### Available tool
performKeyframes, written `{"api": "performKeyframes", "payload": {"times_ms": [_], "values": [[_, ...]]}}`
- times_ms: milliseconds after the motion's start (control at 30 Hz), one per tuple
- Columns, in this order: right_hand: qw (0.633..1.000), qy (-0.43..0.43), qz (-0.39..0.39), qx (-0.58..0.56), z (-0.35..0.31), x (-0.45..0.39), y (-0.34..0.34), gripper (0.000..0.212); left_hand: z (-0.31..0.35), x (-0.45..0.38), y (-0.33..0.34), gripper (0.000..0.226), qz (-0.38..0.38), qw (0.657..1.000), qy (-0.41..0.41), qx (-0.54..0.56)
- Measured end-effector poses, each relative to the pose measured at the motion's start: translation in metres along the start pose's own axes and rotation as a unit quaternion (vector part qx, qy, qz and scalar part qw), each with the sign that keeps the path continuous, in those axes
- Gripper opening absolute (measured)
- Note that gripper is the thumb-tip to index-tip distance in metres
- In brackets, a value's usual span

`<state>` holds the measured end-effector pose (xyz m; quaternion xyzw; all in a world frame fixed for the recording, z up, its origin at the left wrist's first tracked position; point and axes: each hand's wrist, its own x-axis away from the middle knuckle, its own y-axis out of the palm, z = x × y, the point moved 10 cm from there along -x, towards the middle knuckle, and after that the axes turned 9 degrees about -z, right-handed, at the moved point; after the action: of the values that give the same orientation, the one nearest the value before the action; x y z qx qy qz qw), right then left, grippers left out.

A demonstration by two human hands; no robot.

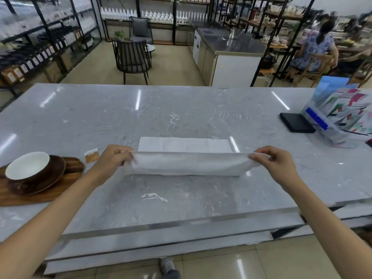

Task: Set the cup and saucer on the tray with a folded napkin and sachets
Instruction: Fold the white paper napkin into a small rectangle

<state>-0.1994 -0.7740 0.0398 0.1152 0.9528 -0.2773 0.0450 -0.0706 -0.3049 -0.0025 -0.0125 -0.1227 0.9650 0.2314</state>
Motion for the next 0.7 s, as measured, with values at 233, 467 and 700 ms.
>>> {"api": "performKeyframes", "payload": {"times_ms": [233, 467, 700], "values": [[0.999, 0.008, -0.03, -0.033, 0.006, -0.058, 0.011, 0.017, -0.022, -0.06, -0.03, 0.044, 0.085, 0.994, -0.045, 0.049], [0.995, 0.065, -0.057, -0.045, 0.049, -0.127, 0.029, 0.022, -0.06, -0.12, -0.044, 0.013, 0.12, 0.989, -0.075, -0.041], [0.986, 0.152, -0.066, -0.028, 0.118, -0.181, 0.066, 0.02, -0.09, -0.166, -0.042, 0.025, 0.092, 0.96, -0.121, -0.237]]}}
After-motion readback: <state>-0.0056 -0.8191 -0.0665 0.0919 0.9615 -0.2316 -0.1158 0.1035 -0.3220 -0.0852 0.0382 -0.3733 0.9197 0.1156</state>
